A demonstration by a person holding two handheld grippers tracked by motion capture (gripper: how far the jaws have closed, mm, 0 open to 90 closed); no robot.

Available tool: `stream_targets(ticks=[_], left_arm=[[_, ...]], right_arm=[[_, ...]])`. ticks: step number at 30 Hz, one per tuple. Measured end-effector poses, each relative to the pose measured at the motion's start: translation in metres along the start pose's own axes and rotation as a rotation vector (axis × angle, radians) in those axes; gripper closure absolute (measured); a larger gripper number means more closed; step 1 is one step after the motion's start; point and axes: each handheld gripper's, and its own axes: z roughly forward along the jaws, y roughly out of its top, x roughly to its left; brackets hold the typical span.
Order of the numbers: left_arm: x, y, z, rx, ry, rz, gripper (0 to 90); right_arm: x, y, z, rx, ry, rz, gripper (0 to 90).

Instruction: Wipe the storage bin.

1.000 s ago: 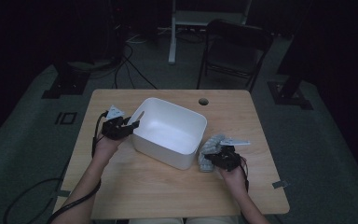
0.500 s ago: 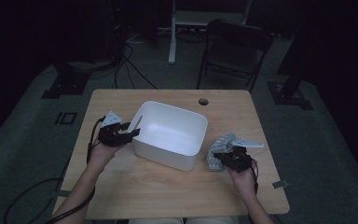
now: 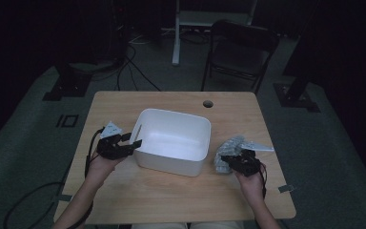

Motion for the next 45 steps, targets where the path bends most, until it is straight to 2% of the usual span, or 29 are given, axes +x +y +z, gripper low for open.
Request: stream_targets(ticks=[6,14,15,18,20,21,22,24,25,28,29,30,31,32,33,37,39,41,42,43,44,45], left_arm=[[-0.011,-0.008,-0.012,0.01,0.011,-0.006,43.1],[-0.029,-0.02,-0.031,0.019,0.039,-0.052,42.2],[-0.032,-0.022,-0.033,0.018,0.041,-0.046,41.2],[-0.03,-0.024,-0.034,0.007,0.051,-0.046,39.7],[-0.025,-0.022,-0.035,0.016,0.041,-0.058,38.4],[-0.021,-0.019,-0.037,0.004,0.015,-0.059,38.4],[-0.021,-0.019,-0.037,0.004,0.015,-0.059,38.4],[-0.017,-0.011,-0.041,-0.039,0.001,-0.035,38.4],[-0.014,-0.006,-0.041,-0.047,0.001,-0.038,36.4],[0.0,0.006,-0.037,-0.086,-0.039,-0.029,35.5],[0.0,0.006,-0.037,-0.086,-0.039,-0.029,35.5],[0.011,0.013,-0.031,-0.108,-0.091,-0.043,35.4],[0.022,0.019,-0.024,-0.132,-0.143,-0.02,35.9],[0.022,0.019,-0.024,-0.132,-0.143,-0.02,35.9],[0.031,0.025,-0.018,-0.136,-0.123,-0.01,35.9],[0.05,0.038,-0.003,-0.143,-0.155,0.009,35.8],[0.053,0.039,0.0,-0.145,-0.15,0.013,35.8],[0.066,0.043,0.011,-0.151,-0.174,0.022,36.7],[0.066,0.043,0.011,-0.151,-0.174,0.022,39.1],[0.068,0.044,0.014,-0.148,-0.176,0.03,39.1],[0.071,0.047,0.023,-0.11,-0.177,0.045,39.4],[0.071,0.047,0.023,-0.11,-0.177,0.045,40.0]], right_arm=[[0.001,0.0,-0.001,-0.001,0.001,-0.003,72.0],[0.0,-0.002,0.0,0.008,-0.001,-0.002,71.9],[0.001,-0.002,0.0,0.008,0.0,-0.003,71.9],[0.001,-0.002,0.001,0.009,0.002,-0.006,71.9],[0.001,-0.002,0.001,0.009,0.001,-0.006,71.9],[0.002,-0.002,0.0,0.008,0.0,-0.009,71.9],[0.002,-0.002,0.0,0.008,0.0,-0.009,71.9],[0.001,-0.002,0.0,0.007,-0.002,-0.007,71.9],[0.0,-0.002,0.0,0.005,-0.001,-0.004,71.9],[-0.001,-0.002,0.0,0.004,0.0,0.001,71.9],[-0.001,-0.002,0.0,0.003,0.0,0.0,71.9],[-0.001,-0.002,-0.001,0.004,0.003,-0.001,71.9],[0.0,-0.002,-0.001,0.002,0.003,-0.004,71.9],[0.0,-0.002,-0.001,0.002,0.003,-0.005,71.8],[-0.001,-0.002,-0.002,0.0,0.003,-0.004,71.9],[-0.003,-0.002,-0.001,0.001,0.002,0.002,71.9],[-0.003,-0.003,-0.001,0.005,0.0,0.001,71.9],[-0.002,-0.003,-0.001,0.007,-0.007,0.0,71.9],[-0.002,-0.003,-0.001,0.008,-0.008,0.0,71.9],[-0.002,-0.003,-0.001,0.008,-0.008,0.001,71.9],[-0.003,-0.003,0.0,0.009,-0.007,0.001,71.8],[-0.003,-0.003,0.0,0.009,-0.007,0.001,71.8]])
